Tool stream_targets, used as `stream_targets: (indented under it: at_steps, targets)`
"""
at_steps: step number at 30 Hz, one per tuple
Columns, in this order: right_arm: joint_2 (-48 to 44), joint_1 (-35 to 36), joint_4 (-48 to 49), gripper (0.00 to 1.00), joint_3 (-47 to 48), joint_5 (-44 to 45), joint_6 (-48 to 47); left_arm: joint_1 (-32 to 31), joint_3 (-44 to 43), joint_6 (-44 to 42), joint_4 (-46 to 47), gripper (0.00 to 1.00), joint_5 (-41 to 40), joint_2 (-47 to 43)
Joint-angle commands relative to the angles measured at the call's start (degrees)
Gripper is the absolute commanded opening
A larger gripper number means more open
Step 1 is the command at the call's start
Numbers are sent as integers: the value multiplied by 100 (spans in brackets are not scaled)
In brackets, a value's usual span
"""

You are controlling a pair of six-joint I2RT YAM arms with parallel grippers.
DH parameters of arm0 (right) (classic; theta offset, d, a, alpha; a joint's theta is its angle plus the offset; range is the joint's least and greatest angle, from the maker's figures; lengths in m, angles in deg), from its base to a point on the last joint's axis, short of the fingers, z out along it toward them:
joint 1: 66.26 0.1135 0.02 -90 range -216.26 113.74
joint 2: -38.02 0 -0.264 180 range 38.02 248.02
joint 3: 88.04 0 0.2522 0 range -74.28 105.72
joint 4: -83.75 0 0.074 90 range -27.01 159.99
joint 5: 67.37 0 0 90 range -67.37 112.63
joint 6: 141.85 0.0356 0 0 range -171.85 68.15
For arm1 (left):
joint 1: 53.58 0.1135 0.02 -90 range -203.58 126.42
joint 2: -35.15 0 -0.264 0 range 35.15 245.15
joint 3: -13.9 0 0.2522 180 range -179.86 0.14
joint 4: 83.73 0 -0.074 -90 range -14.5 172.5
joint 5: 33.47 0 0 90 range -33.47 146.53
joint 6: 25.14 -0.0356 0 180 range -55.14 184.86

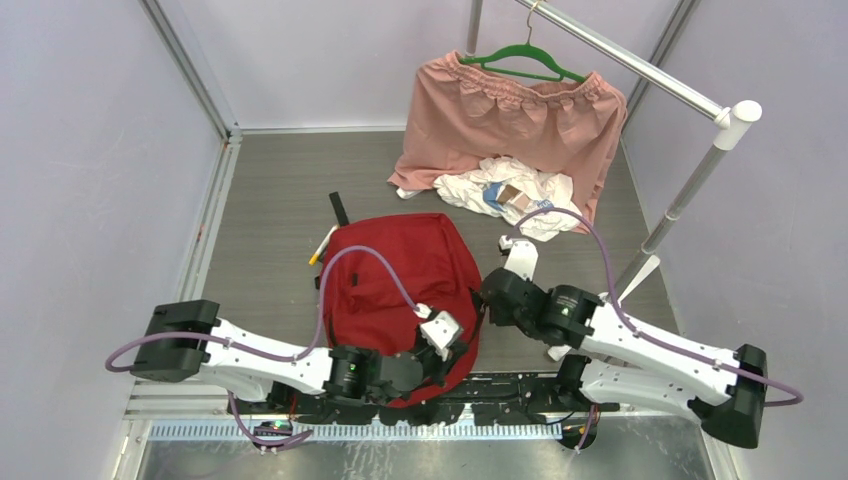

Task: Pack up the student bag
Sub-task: Zip the student bag at the center of the board.

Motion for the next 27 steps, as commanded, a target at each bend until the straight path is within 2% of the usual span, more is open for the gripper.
stream_targets:
  at_steps: [1,15,20,21,22,23,24,25,27]
  targets:
    - [300,-932,1129,1,-179,-462,-660,-222,221,241,240,0,344,-465]
    - [1905,-2345,2699,1,213,-1012,-1550,-873,-185,81,-178,0,567,-250]
    - [2399,-2635,2893,1,470,-1363,-1705,-886,-177,4,-169,0,268,-364]
    - [2354,-2637,2887,1,484,-1444,-1669,-885,-192,38,-271,17,94,-420]
    - [2296,-2633,2874,1,473,-1447,-1618,-885,-217,90,-419,40,-92,-513]
    - [2174,-2626,2771,1,476,-1413,-1541,-886,-225,127,-560,55,-335,-683]
    - [2107,-2636,2616,5,496,-1362,-1491,-886,-237,141,-710,65,-464,-784]
    - [1953,-2638,2481,14,517,-1327,-1465,-886,-253,200,-943,70,-764,-1054]
    - [1658,-2632,2223,41,530,-1369,-1500,-867,-262,498,-1540,77,-1450,-1541]
